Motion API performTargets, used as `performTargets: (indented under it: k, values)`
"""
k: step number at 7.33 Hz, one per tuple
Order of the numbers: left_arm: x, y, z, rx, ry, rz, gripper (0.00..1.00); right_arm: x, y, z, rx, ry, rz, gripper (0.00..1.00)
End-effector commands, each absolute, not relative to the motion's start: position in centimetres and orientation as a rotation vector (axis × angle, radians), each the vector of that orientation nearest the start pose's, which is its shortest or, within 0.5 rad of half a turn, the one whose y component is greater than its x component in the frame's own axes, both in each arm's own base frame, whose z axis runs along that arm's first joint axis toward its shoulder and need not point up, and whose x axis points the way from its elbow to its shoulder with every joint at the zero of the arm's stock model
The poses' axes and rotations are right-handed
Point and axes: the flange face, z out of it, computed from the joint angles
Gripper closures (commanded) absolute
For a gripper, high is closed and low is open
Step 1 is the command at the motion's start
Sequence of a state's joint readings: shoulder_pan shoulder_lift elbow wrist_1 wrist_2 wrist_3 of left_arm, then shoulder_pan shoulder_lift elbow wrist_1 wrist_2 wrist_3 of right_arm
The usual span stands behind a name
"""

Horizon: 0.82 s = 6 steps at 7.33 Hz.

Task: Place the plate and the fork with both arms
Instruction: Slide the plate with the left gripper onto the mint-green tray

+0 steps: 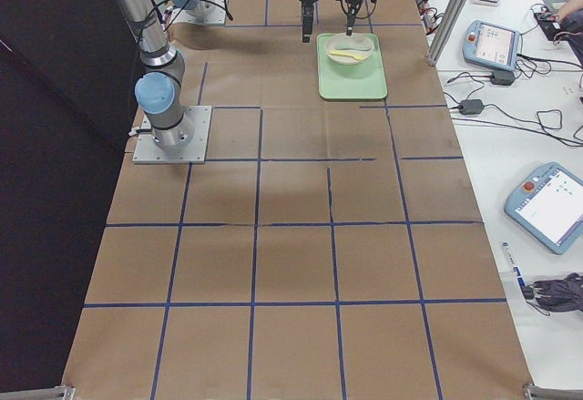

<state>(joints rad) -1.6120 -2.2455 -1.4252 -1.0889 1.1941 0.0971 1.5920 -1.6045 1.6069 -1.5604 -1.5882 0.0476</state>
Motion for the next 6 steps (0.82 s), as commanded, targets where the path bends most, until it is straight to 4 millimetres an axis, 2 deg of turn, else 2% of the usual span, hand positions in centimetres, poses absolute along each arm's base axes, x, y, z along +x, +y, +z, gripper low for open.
performTargets:
  k: [1,2,4,6]
  values:
    - [-20.5,-70.2,19.4,0.181,3.510,0.080,0.96,14.2,-47.3,48.6,0.039,3.160,0.018,0.00]
    - [-21.1,-70.6,19.7,0.173,3.511,0.071,0.96,14.3,-47.4,48.7,0.036,3.158,-0.001,0.00]
    - [-22.1,-71.0,18.9,0.191,3.509,0.079,0.92,14.3,-47.4,49.0,0.039,3.159,-0.013,0.00]
    - [-22.4,-70.8,18.7,0.158,3.508,0.106,0.81,14.4,-47.4,48.9,0.036,3.161,-0.009,0.00]
